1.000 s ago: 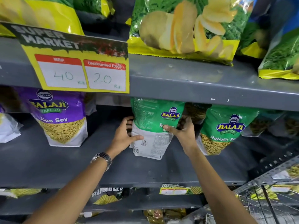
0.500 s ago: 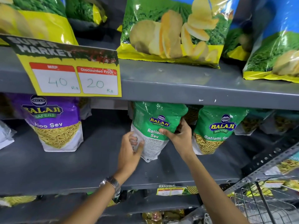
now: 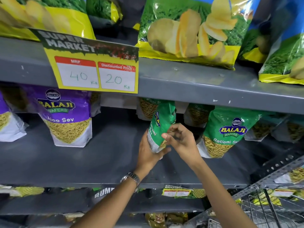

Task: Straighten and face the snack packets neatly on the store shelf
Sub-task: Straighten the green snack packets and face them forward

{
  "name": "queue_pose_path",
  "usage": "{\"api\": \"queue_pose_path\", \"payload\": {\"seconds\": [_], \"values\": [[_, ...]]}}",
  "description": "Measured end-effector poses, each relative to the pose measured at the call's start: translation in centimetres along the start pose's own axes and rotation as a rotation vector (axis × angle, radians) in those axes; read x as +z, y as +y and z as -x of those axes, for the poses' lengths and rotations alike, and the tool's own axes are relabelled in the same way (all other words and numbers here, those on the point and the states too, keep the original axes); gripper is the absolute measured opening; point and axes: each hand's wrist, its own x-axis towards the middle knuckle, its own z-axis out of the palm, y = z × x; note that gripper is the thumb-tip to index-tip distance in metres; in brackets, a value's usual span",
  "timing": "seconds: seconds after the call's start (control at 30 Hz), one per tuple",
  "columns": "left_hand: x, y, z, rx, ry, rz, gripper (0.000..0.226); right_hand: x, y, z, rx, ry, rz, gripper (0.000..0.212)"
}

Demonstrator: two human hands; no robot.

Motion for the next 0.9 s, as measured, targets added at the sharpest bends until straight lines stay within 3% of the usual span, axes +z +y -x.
{"api": "queue_pose_path", "payload": {"seconds": [0.1,0.2,0.27,0.33,0.37,0.47,0.53,0.67,0.73,0.9], "values": [[-0.1,-0.5,-0.5,-0.021,0.076,0.069,0.083,0.3,-0.4,0.2,-0.028,0.027,0.025,0.018],[-0.4,-1.3,-1.0,-0.026,0.044,0.070,0.089,0.6,-0.8,-0.5,-0.035,0.259,0.193,0.033],[-1.2,-1.6,-1.5,-0.031,-0.038,0.093,0.089,0.3,-0.6,-1.5,0.032,0.362,0.239,0.074],[-2.4,-2.0,-2.3,-0.002,-0.147,0.071,0.095,-0.5,0.1,-2.8,0.103,0.307,0.178,0.114],[-3.0,-2.1,-2.8,0.014,-0.202,0.026,0.098,-0.9,0.4,-3.2,0.131,0.236,0.100,0.121],[-4.3,-2.2,-4.3,0.030,-0.378,-0.134,0.093,-2.2,1.3,-4.0,0.160,0.037,-0.171,0.104],[-5.0,-1.8,-5.3,0.054,-0.430,-0.222,0.088,-3.1,2.0,-4.7,0.153,0.029,-0.205,0.092],[-6.4,-1.7,-7.1,0.165,-0.332,-0.309,0.088,-4.2,3.2,-5.5,0.192,0.083,-0.194,0.106],[-6.7,-1.8,-7.8,0.119,-0.335,-0.265,0.079,-4.5,3.5,-5.5,0.206,0.143,-0.121,0.101],[-6.5,-2.2,-7.2,-0.047,-0.297,0.052,0.083,-4.0,4.0,-5.5,0.176,0.266,-0.039,0.077]]}}
